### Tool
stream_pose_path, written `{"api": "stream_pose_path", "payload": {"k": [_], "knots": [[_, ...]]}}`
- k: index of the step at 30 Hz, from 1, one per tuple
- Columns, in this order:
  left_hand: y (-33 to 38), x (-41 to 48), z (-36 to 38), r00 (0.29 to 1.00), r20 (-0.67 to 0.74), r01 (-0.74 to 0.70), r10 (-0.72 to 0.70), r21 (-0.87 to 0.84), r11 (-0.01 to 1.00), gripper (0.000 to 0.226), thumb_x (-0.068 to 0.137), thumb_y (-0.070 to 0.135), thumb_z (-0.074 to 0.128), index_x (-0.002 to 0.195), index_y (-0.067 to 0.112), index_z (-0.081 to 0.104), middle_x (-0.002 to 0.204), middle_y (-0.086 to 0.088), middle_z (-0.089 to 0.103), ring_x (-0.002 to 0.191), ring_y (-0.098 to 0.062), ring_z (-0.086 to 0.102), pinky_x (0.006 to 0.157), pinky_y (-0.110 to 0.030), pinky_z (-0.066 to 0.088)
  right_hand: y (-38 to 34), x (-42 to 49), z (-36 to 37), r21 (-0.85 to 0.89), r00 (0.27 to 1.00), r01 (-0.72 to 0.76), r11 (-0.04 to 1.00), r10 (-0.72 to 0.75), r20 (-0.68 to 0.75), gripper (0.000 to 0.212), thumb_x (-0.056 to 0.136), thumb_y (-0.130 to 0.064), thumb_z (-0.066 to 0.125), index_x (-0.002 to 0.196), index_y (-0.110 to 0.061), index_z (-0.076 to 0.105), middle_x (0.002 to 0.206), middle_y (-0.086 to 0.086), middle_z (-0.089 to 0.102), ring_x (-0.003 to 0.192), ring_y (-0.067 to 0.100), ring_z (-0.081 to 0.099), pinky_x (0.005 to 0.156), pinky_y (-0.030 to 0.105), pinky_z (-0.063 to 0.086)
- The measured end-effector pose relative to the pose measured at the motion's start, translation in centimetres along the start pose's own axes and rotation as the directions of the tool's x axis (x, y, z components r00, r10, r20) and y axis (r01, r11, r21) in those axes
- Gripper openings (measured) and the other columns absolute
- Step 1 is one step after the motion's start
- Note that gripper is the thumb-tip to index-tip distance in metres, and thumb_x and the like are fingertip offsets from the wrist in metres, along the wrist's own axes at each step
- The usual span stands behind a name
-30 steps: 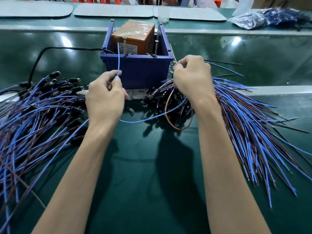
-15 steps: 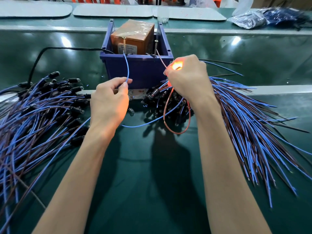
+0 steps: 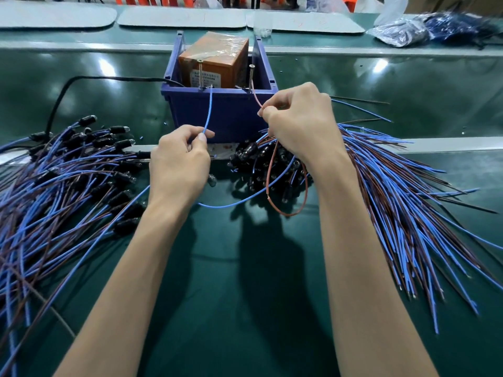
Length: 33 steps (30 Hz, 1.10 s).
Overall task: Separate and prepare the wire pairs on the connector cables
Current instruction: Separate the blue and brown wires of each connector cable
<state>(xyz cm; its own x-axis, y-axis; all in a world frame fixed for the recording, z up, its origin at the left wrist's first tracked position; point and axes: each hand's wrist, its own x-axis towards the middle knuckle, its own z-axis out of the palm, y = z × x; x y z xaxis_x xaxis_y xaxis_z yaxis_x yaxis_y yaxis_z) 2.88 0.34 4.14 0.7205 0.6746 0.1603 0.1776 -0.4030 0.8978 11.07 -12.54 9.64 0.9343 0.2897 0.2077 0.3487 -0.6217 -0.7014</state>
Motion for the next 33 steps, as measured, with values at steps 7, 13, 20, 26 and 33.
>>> {"api": "stream_pose_path", "payload": {"k": [7,13,20,26,33], "knots": [[-0.1,0.3,-0.4,0.994,-0.093,0.054,-0.056,-0.024,0.998,0.026,0.093,0.013,0.040,0.093,0.023,0.064,0.053,0.006,0.049,0.041,-0.004,0.042,0.050,-0.028,0.031,0.0,0.3,0.1,-0.009,1.000,-0.029,1.000,0.029,0.010,0.025,0.085,-0.023,0.059,0.105,-0.014,0.072,0.099,0.016,0.069,0.092,0.031,0.067,0.086,0.036,0.054],[0.0,0.3,-0.5,0.988,-0.116,0.097,-0.100,-0.037,0.995,0.026,0.092,0.014,0.039,0.094,0.025,0.063,0.052,0.006,0.050,0.039,-0.001,0.042,0.049,-0.026,0.031,0.0,0.3,0.1,-0.010,0.999,-0.033,0.999,0.033,0.010,0.026,0.086,-0.023,0.058,0.105,-0.013,0.072,0.098,0.017,0.069,0.094,0.031,0.066,0.087,0.035,0.053],[0.2,0.2,-0.6,0.987,-0.115,0.106,-0.112,-0.052,0.993,0.025,0.094,0.014,0.039,0.094,0.023,0.063,0.049,0.007,0.049,0.032,0.002,0.041,0.048,-0.025,0.030,-0.1,0.2,0.1,-0.002,0.999,-0.036,0.999,0.036,0.022,0.028,0.085,-0.023,0.057,0.108,-0.014,0.071,0.101,0.017,0.068,0.096,0.031,0.065,0.088,0.036,0.053],[0.5,0.0,-0.5,0.991,-0.081,0.103,-0.109,-0.075,0.992,0.024,0.094,0.016,0.041,0.092,0.024,0.064,0.046,0.010,0.048,0.036,0.000,0.040,0.048,-0.023,0.031,-0.2,0.0,-0.2,-0.005,1.000,-0.028,1.000,0.028,0.008,0.024,0.084,-0.021,0.058,0.100,-0.013,0.074,0.096,0.015,0.070,0.094,0.028,0.066,0.086,0.033,0.053],[2.6,-1.1,-0.2,0.966,0.243,0.158,-0.082,-0.311,0.937,0.029,0.100,0.032,0.042,0.089,0.018,0.065,0.047,0.009,0.052,0.035,-0.005,0.034,0.036,-0.015,0.027,-0.7,-0.5,-1.4,0.015,0.986,0.135,0.991,-0.136,0.094,0.009,0.079,-0.019,0.066,0.083,-0.027,0.070,0.059,-0.014,0.048,0.059,0.001,0.048,0.056,0.010,0.036]]}}
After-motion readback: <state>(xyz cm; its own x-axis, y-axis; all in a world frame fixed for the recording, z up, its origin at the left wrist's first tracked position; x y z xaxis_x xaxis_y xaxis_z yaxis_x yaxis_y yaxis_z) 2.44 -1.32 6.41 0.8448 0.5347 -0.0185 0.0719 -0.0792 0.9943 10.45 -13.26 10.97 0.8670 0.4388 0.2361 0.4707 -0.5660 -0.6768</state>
